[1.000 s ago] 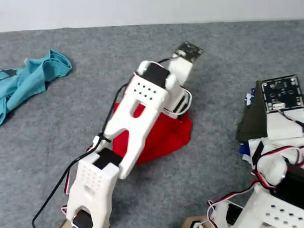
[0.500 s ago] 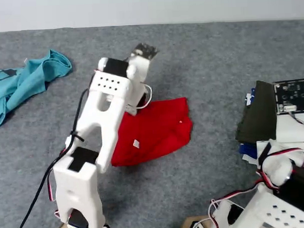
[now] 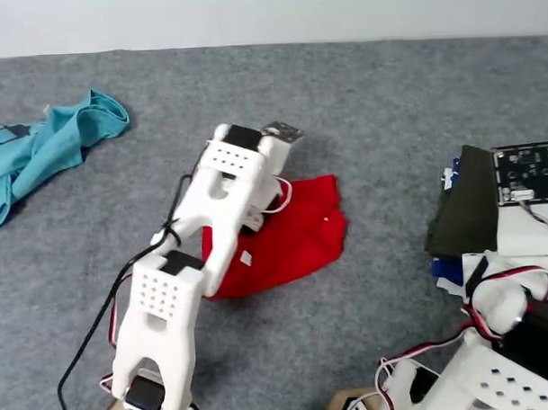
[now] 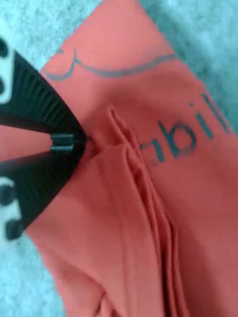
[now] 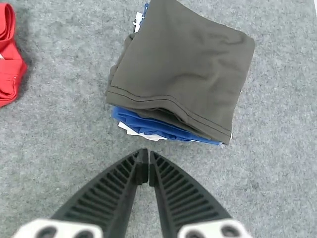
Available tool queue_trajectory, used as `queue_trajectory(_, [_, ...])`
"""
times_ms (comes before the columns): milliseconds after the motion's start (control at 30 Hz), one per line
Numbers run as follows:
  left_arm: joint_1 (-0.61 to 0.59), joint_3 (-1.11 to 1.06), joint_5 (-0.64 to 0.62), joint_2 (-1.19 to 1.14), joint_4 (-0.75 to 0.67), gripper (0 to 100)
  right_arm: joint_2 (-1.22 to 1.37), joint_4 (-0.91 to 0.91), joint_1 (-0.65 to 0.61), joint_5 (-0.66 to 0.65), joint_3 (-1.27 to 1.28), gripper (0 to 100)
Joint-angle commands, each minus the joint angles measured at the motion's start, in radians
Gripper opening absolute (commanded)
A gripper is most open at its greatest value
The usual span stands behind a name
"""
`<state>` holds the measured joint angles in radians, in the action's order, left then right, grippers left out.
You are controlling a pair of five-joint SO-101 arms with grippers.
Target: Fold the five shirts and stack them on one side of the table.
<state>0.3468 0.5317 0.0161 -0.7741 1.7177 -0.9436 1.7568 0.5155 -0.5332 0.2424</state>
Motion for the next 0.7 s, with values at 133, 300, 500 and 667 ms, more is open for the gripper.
queue_trajectory(133, [0.216,-0.062,-0.032,0.114,0.035,0,-0.01,0.041,0.013,-0.009,-0.005,1.4])
queue_trajectory(300, [0.361,-0.151,-0.034,0.206,0.035,0,-0.01,0.041,0.013,-0.009,-0.009,1.4])
queue_trajectory(500, [0.345,-0.185,0.049,0.295,0.035,0,-0.01,0.041,0.013,-0.009,-0.009,1.4])
queue_trajectory(667, [0.173,-0.186,0.072,0.376,0.037,0,-0.01,0.041,0.013,-0.009,-0.009,1.4])
